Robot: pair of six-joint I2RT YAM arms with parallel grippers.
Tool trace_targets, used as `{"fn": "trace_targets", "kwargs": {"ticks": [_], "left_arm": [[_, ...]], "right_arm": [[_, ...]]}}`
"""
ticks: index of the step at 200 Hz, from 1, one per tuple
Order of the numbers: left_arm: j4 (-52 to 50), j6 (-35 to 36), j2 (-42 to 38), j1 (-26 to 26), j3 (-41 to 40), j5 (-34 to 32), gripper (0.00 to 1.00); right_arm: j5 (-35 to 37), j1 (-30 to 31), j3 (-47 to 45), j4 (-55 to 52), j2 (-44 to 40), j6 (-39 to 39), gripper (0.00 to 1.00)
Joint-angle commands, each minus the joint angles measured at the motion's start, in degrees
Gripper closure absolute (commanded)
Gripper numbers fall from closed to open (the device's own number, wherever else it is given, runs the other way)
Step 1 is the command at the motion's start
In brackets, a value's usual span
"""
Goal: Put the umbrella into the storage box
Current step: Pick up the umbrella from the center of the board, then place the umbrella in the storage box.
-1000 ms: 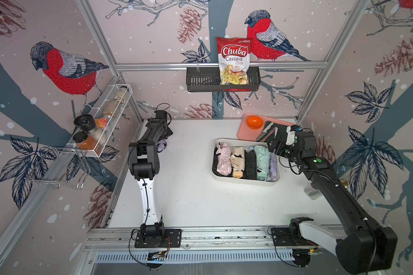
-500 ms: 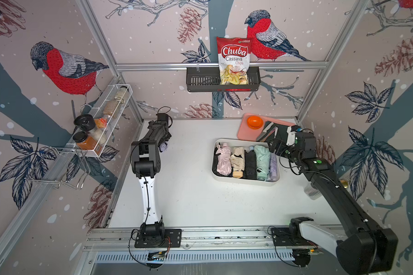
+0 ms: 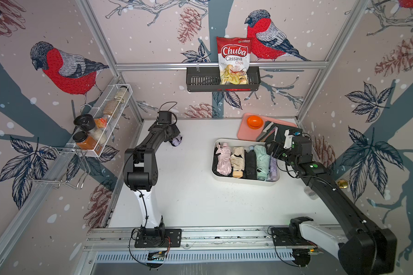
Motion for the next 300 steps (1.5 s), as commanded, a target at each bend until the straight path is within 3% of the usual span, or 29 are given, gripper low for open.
{"fn": "trace_targets", "kwargs": {"ticks": [1,37,104,144,184,300], "left_arm": [[10.89,2.17,-4.62,-1.65,-2.97,13.85,0.99],[20.51,1.15,-11.03,-5.83,-8.88,27.58,1.00],[39.55,-6.11,-16.13,-18.33,-14.89,39.43,1.00],[53.07,-14.44,-17.33,-22.91,-18.56,42.22,1.00],[54.34,-17.24,-16.40,-25.78,-18.23,44.12,1.00],[54.67,-18.94,-13.12,-30.96,-16.13,47.83,1.00]], "right_arm": [[-0.16,0.45,-0.82,4.52,-1.17,2.97,0.08],[-5.78,0.81,-2.28,9.25,-2.57,5.30,0.07],[-19.41,1.02,-7.84,26.82,-4.33,15.32,0.07],[-25.34,1.19,-11.37,40.08,-3.82,22.64,0.06],[-30.20,2.91,-10.14,47.85,-0.94,23.72,0.08],[-28.15,7.12,-1.48,43.73,8.02,16.24,0.19]]}}
